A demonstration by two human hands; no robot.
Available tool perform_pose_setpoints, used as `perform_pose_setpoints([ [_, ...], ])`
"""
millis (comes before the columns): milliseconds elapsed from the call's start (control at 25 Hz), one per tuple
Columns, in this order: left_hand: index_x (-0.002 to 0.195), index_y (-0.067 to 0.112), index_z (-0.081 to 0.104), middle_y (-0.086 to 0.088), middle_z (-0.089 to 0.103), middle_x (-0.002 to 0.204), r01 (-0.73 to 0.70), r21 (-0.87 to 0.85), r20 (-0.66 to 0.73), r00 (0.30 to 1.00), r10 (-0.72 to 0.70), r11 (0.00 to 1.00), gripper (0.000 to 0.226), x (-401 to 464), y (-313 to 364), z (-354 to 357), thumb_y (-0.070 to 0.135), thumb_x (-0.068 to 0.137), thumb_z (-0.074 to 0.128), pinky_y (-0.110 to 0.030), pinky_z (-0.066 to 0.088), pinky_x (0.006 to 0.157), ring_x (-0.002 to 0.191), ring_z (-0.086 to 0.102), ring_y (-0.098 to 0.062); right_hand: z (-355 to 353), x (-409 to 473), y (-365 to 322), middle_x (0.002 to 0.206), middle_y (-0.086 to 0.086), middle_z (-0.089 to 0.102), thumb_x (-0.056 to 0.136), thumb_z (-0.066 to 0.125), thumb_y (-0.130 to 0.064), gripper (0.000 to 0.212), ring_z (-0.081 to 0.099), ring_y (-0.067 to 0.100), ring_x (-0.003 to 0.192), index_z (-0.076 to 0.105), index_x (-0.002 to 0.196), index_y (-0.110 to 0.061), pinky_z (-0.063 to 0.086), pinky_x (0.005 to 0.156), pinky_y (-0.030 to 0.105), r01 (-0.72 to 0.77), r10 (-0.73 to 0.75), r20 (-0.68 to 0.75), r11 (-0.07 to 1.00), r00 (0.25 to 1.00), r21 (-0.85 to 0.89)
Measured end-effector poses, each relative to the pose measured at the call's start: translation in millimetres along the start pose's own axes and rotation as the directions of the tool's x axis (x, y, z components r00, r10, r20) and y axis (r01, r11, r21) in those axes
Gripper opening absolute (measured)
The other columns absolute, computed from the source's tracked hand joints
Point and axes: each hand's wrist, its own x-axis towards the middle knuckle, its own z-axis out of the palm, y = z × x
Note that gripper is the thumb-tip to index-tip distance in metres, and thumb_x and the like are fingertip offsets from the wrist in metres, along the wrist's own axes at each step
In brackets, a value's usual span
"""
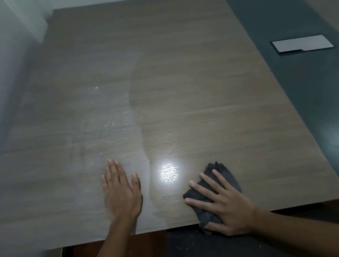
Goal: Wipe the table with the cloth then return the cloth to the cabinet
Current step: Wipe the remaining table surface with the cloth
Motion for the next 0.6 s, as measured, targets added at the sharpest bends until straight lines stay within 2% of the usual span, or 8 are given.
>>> perform_pose_setpoints([
  [120,0.158,0.012,0.0,-0.004,-0.009,0.166,-0.004,-0.029,0.014,1.0,0.004,1.0,0.081,-1,-3,-1,0.059,0.094,-0.014,-0.034,-0.008,0.124,0.152,-0.012,-0.013,0,60,-44,0.172,0.006,0.007,0.098,0.031,-0.076,0.077,0.002,0.039,0.157,0.008,0.163,-0.041,0.01,0.121,0.067,-0.018,0.017,0.025,1.0,1.0,0.019],
  [240,0.157,0.015,-0.007,-0.001,-0.018,0.165,-0.043,-0.071,0.054,0.997,0.046,0.997,0.077,5,-12,-3,0.058,0.094,-0.018,-0.037,-0.006,0.125,0.15,-0.02,-0.01,-5,92,-73,0.172,0.008,0.007,0.095,0.03,-0.08,0.081,0.003,0.041,0.157,0.006,0.163,-0.042,0.004,0.12,0.066,-0.091,0.091,0.03,0.996,0.995,0.004],
  [360,0.157,0.016,-0.011,0.0,-0.022,0.163,-0.145,-0.118,0.104,0.982,0.157,0.982,0.077,22,-34,-14,0.06,0.094,-0.017,-0.036,-0.007,0.125,0.148,-0.025,-0.007,-5,115,-100,0.172,0.008,0.009,0.096,0.031,-0.08,0.08,0.007,0.041,0.156,0.01,0.163,-0.041,0.008,0.119,0.066,-0.212,0.212,0.004,0.977,0.977,0.035],
  [480,0.156,0.016,-0.014,0.0,-0.025,0.163,-0.244,-0.075,0.145,0.957,0.253,0.967,0.073,43,-60,-24,0.058,0.097,-0.01,-0.034,-0.01,0.124,0.147,-0.027,-0.007,-3,145,-116,0.171,0.006,0.013,0.097,0.032,-0.078,0.076,0.009,0.038,0.157,0.015,0.162,-0.043,0.016,0.119,0.067,-0.359,0.361,-0.014,0.929,0.932,0.086],
  [600,0.155,0.014,-0.015,-0.002,-0.025,0.163,-0.311,-0.001,0.174,0.936,0.306,0.95,0.072,59,-80,-30,0.056,0.098,-0.007,-0.032,-0.013,0.122,0.148,-0.027,-0.01,-7,178,-113,0.171,0.004,0.016,0.097,0.032,-0.078,0.074,0.009,0.033,0.158,0.019,0.161,-0.043,0.016,0.121,0.065,-0.446,0.451,-0.034,0.89,0.892,0.096],
])
